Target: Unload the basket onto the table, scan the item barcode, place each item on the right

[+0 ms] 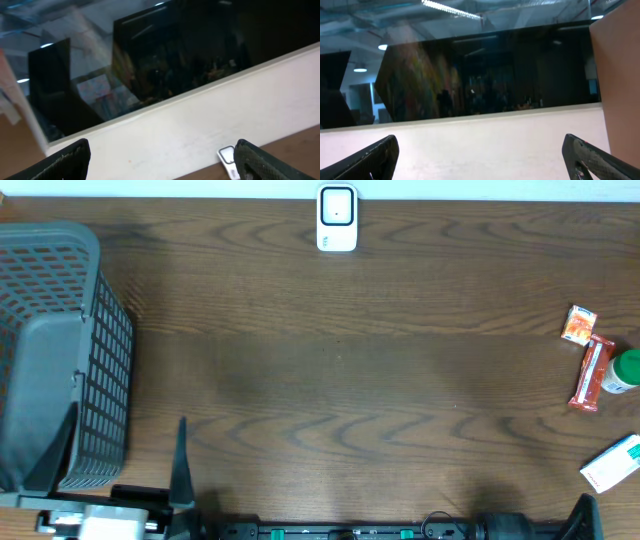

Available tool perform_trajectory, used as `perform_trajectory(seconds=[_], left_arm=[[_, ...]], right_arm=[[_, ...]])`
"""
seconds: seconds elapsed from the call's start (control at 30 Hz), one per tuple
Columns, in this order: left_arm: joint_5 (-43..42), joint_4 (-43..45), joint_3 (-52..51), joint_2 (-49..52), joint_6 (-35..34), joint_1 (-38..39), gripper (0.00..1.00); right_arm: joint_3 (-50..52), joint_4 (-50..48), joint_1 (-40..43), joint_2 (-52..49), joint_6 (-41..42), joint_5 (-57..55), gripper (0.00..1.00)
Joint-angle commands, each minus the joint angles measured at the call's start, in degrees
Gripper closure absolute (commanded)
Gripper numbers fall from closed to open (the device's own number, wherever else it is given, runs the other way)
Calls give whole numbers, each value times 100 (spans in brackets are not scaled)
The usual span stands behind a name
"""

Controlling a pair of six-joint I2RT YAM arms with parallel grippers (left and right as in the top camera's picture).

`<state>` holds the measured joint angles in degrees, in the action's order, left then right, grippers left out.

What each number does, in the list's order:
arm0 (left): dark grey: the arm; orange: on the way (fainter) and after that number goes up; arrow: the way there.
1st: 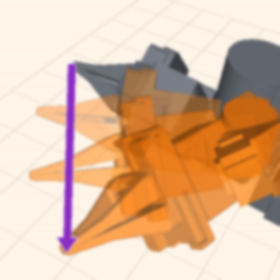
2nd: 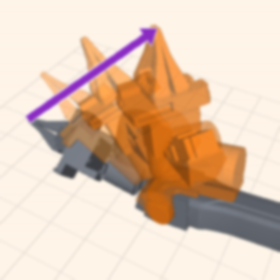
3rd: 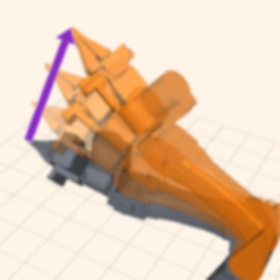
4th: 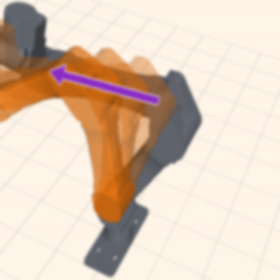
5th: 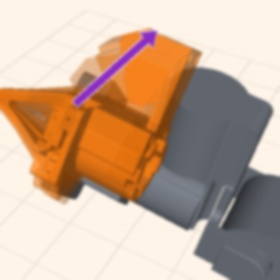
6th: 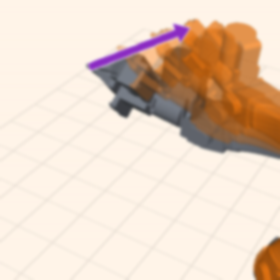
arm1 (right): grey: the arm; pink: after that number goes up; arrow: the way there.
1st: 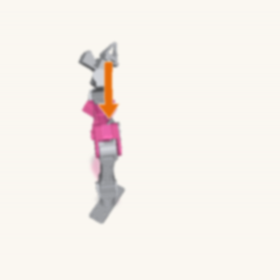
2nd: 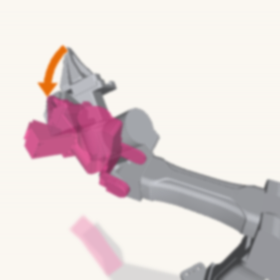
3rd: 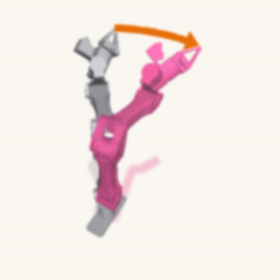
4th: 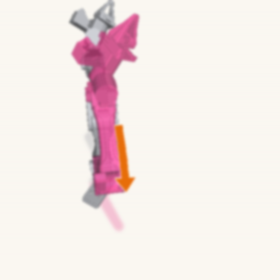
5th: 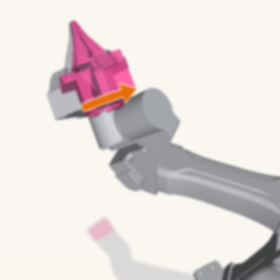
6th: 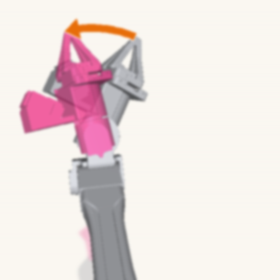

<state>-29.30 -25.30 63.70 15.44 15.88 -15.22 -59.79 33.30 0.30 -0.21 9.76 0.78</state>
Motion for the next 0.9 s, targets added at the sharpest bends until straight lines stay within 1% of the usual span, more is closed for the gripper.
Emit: perform_trajectory(seconds=[0.0, 0.1, 0.27, 0.37, 0.47, 0.63, 0.73, 0.87], left_arm=[[-221, 122, -173, -201, -94, 197, 9], [-125, 120, -262, -363, 57, 428, 9], [61, 118, -289, -708, 254, 695, 9], [59, 118, -289, -839, 299, 754, 9], [59, 118, -289, -933, 299, 804, 9], [61, 114, -291, -1104, 358, 925, 9], [63, 114, -299, -1276, 511, 1008, 9], [72, 111, -299, -1436, 514, 1110, 9]], right_arm=[[-2, 13, -114, -15, -101, -68, 1], [33, -7, -109, -15, -83, -74, 1], [330, -361, -101, -15, -79, -195, 1], [638, -376, 33, -17, -79, -221, 1], [1130, -664, 155, -17, -44, -219, 1], [1875, -804, 160, -17, 1001, -225, 1], [2398, -1080, 160, -17, 1222, -227, 1], [3060, -1478, 160, -17, 1471, -227, 1]])
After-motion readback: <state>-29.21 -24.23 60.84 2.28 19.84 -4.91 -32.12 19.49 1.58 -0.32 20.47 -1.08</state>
